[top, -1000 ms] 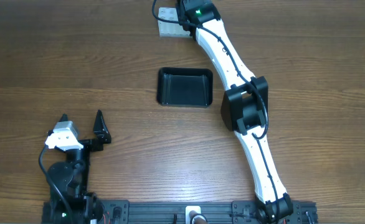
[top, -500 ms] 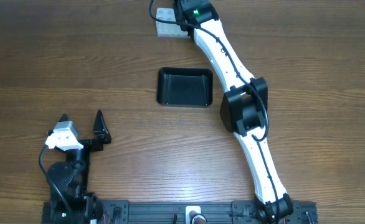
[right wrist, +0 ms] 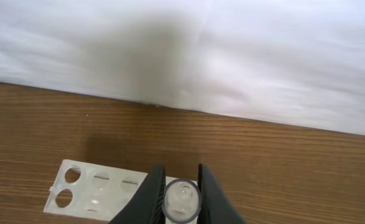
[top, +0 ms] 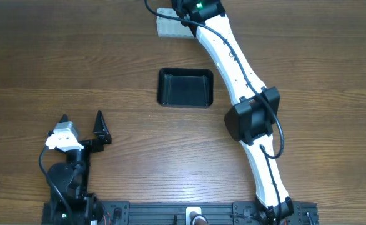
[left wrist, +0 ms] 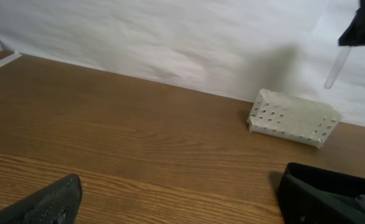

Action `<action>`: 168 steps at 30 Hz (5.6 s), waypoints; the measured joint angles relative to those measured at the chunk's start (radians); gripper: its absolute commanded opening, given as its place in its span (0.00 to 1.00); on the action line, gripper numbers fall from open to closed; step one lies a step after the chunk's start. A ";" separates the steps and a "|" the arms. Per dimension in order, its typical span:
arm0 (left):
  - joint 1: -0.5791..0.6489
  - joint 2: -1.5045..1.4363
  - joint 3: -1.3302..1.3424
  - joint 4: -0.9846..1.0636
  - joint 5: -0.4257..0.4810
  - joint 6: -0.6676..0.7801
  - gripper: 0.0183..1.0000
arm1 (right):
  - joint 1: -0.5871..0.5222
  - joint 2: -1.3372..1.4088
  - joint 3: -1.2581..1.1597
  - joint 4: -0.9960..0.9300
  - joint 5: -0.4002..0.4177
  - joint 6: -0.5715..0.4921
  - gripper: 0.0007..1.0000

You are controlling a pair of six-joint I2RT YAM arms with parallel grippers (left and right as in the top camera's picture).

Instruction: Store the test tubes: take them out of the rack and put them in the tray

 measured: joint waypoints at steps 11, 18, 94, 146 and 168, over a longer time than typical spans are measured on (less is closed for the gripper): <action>0.000 0.000 0.000 0.000 0.000 0.000 1.00 | 0.022 -0.082 0.000 -0.380 -0.047 0.185 0.11; 0.000 0.000 0.000 0.000 0.000 0.000 1.00 | 0.034 -0.082 0.000 -0.598 -0.180 0.303 0.09; 0.000 0.000 0.000 0.000 0.000 0.000 1.00 | -0.015 0.201 0.000 -0.798 -0.422 0.360 0.12; 0.000 0.000 0.000 0.000 0.000 0.000 1.00 | -0.047 -0.454 -0.187 -0.922 -0.426 0.138 0.99; 0.000 -0.001 0.000 0.000 0.000 0.000 1.00 | -0.451 -1.764 -1.654 0.052 -0.324 -0.137 0.99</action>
